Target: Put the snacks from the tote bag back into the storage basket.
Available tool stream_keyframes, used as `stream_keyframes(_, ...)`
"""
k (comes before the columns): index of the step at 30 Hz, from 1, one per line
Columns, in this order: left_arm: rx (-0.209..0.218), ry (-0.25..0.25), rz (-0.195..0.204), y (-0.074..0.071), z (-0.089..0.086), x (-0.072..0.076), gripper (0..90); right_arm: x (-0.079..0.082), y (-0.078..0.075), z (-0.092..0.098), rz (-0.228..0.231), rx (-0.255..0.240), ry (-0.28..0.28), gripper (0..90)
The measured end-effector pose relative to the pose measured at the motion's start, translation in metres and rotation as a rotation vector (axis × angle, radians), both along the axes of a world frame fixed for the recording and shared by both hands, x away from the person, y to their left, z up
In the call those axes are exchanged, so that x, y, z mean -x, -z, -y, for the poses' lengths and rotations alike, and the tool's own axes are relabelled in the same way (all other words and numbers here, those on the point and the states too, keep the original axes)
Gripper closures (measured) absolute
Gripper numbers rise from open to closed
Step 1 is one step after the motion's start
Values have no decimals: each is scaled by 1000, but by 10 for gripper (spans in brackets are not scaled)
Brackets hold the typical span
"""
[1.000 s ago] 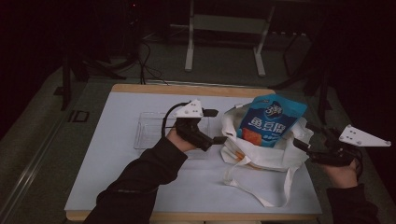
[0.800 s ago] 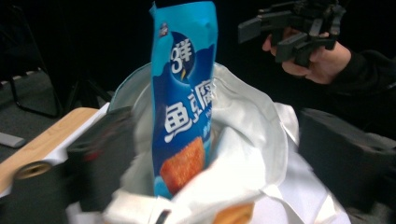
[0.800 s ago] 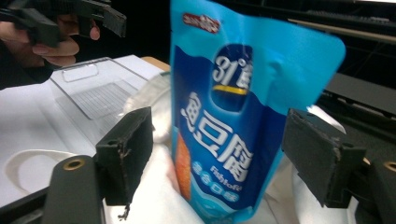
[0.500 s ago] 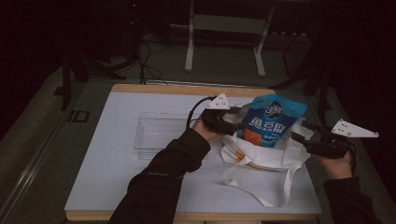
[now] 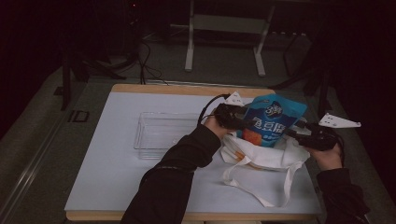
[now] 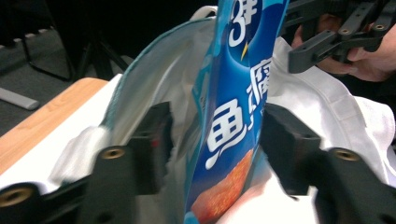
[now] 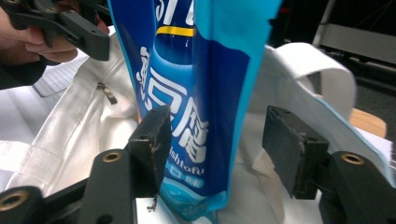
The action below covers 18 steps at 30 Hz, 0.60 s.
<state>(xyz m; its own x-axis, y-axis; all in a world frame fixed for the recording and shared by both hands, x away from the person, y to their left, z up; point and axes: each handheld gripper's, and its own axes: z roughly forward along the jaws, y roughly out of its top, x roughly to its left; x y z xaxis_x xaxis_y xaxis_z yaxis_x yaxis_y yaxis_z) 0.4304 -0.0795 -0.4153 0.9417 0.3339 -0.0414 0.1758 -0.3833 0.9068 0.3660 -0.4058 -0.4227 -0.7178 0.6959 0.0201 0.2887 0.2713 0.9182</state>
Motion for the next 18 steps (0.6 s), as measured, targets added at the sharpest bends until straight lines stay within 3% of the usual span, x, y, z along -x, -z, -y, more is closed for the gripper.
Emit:
stream_keyframes(7, -35, 7, -1, 3, 12, -2, 622, -7, 2, -10, 4, 32, -16, 553)
stream_keyframes(11, -33, 17, -13, 4, 11, -5, 753, -8, 3, -12, 10, 48, -19, 656)
stream_keyframes(18, -47, 11, -33, 6, 12, -6, 845, -10, 4, -18, -9, 67, -44, 750)
